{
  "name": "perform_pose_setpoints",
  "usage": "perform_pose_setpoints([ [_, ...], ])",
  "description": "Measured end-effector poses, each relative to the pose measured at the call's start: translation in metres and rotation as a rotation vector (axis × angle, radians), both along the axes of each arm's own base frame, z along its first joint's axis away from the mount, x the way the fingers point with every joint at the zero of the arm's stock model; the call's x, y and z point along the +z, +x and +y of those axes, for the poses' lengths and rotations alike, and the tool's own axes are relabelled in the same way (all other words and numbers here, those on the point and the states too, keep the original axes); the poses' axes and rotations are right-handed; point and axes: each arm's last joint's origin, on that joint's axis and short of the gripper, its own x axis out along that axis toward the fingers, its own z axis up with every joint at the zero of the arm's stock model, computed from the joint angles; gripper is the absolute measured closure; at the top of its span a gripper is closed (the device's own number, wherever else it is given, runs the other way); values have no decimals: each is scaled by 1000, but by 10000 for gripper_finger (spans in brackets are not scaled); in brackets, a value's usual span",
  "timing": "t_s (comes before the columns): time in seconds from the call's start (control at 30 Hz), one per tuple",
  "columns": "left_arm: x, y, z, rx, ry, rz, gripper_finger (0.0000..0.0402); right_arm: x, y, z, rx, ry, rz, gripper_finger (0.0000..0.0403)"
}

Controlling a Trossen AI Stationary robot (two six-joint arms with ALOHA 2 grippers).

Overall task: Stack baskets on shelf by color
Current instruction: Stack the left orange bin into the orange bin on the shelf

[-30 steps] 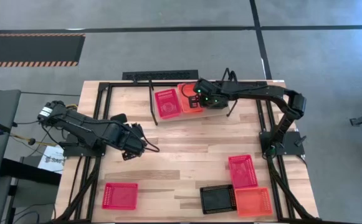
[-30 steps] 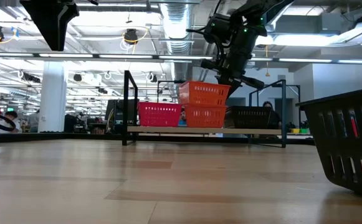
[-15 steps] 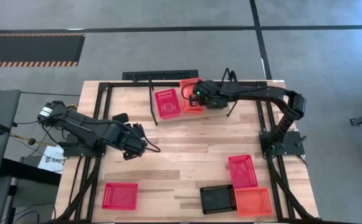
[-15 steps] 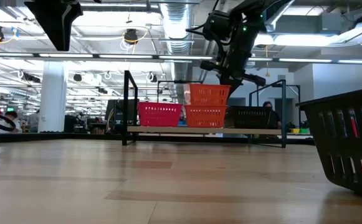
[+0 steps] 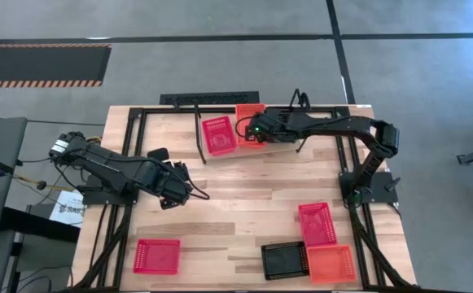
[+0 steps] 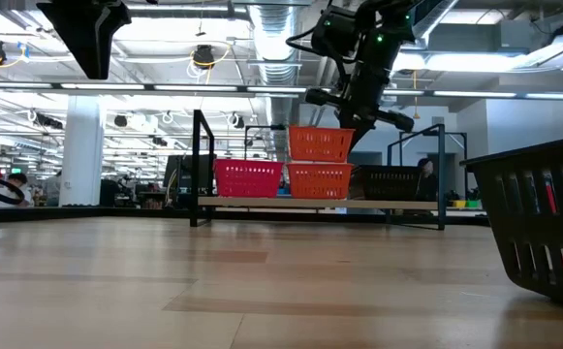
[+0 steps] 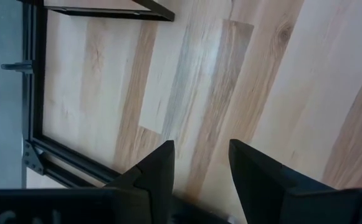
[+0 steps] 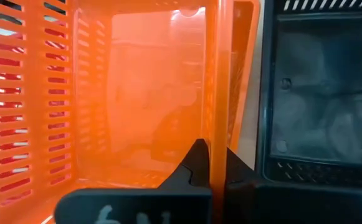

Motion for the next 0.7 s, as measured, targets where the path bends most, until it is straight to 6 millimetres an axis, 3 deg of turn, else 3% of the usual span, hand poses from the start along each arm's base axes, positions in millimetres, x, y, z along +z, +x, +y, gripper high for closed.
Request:
perform_pose_setpoints([
  [0.33,0,0,0,-22,2,9,261,-4,-1,7,-29,-5,41,403],
  [0.7,0,0,0,-27,2,11,261,-3,-2,1,-64,-43,40,403],
])
